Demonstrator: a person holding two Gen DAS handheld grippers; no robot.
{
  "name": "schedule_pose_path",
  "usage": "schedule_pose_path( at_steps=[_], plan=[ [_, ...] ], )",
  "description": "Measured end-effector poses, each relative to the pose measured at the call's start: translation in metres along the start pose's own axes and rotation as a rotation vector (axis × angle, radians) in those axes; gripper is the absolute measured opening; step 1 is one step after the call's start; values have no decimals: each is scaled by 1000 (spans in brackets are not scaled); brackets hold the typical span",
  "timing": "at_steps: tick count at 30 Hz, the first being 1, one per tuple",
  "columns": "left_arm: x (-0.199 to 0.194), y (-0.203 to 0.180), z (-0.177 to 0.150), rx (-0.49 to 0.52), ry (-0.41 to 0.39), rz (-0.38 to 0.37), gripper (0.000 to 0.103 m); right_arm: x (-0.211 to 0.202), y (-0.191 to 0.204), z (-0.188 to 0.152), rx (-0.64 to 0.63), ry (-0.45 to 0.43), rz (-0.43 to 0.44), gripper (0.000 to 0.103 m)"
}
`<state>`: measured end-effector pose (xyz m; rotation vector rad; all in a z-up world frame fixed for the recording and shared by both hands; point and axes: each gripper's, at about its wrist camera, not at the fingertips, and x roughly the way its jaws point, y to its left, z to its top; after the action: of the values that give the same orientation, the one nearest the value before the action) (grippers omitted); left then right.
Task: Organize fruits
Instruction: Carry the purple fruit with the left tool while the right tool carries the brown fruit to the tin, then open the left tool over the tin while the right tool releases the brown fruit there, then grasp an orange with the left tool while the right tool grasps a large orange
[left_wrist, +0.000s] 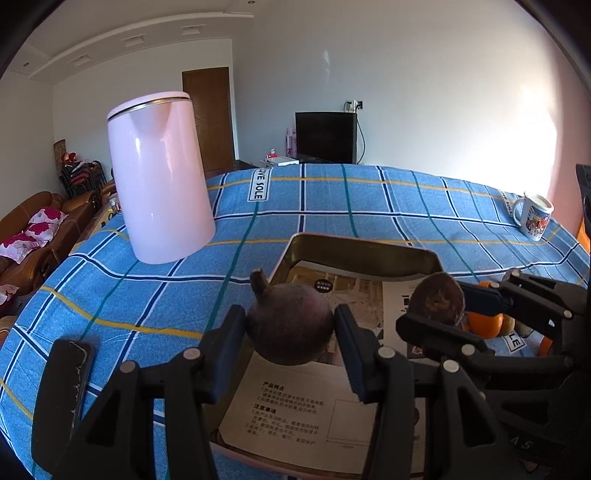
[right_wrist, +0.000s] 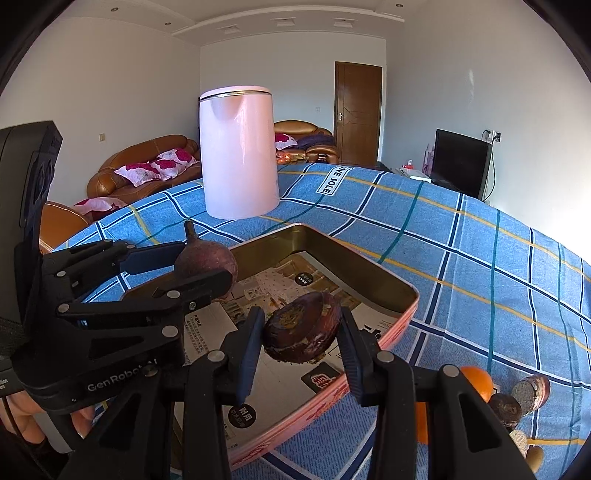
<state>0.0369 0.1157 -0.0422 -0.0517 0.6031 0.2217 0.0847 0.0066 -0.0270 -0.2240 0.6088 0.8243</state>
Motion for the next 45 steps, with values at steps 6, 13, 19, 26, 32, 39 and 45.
schedule_pose_path(
  at_steps=[6,13,19,26,32,39,45],
  plan=[
    [4,1,1,3,19,13,52,10,-2,1,2,53,12,42],
    [6,2,0,0,29,17,52,12,-2,1,-8,64,7,42],
    [-8,2,1,-21,-14,29,53,3,-5,0,7,27,-12,59],
    [-41,-13,10,-31,-112,-23,83,-47,-30,-18,33,-40,-51,73],
    [-49,-53,7,34,-122,-104,85,-106,-74,-62,115,-30,-196,73],
    [-38,-107,-1,148,-59,-179,85,-120,-107,-98,209,41,-225,73],
    [-21,-134,-6,205,2,-199,82,-110,-115,-106,245,87,-184,58]
  ],
)
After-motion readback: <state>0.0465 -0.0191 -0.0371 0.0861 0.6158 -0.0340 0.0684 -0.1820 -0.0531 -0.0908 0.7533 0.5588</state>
